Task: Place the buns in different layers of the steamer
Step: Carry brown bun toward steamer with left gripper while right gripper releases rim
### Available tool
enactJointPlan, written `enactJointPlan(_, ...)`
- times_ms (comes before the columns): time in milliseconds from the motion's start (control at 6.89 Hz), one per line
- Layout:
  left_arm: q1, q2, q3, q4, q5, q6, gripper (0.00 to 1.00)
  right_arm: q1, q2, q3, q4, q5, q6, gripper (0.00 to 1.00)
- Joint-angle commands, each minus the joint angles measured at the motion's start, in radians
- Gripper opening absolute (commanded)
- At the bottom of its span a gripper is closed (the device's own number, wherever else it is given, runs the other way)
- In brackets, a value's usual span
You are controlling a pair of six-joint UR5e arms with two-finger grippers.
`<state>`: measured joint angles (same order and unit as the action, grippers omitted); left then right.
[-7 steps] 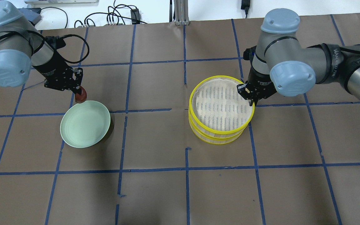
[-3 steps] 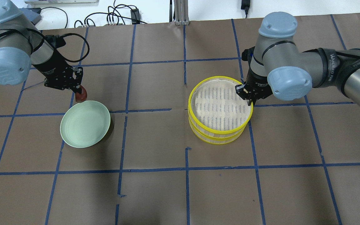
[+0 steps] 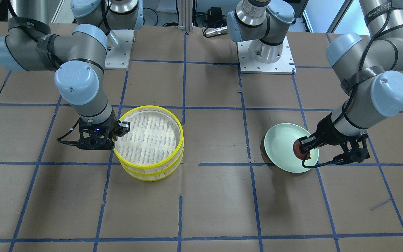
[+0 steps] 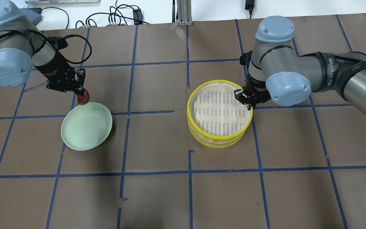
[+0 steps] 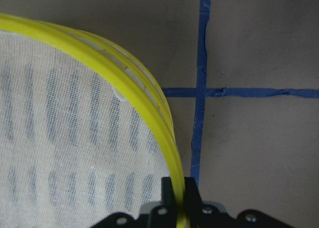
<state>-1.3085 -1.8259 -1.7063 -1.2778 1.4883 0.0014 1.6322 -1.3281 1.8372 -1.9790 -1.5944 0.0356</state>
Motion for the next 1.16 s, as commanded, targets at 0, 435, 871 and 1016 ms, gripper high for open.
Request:
enactJointPlan(0,-0.020,-0.006,0.019,-0.005,0.000,-0.070,0.08,0.001,0.000,-0.010,-0.001,0.002,-0.003,1.00)
enactJointPlan(435,-0.294,-0.012,0.120,-0.008,-0.090,-0.460,0.08,-0.101,-0.045,-0.155,0.142,0.004,-0.049,1.00)
enactJointPlan(871,-0.547,-0.059,0.128,0.145,-0.126,-0.771,0.08,-0.221,-0.163,-0.298,0.438,0.004,-0.125,1.00)
enactJointPlan(1016,-0.627,-0.090,0.126,0.200,-0.125,-0.864,0.08,-0.218,-0.193,-0.321,0.454,0.004,-0.122,1.00)
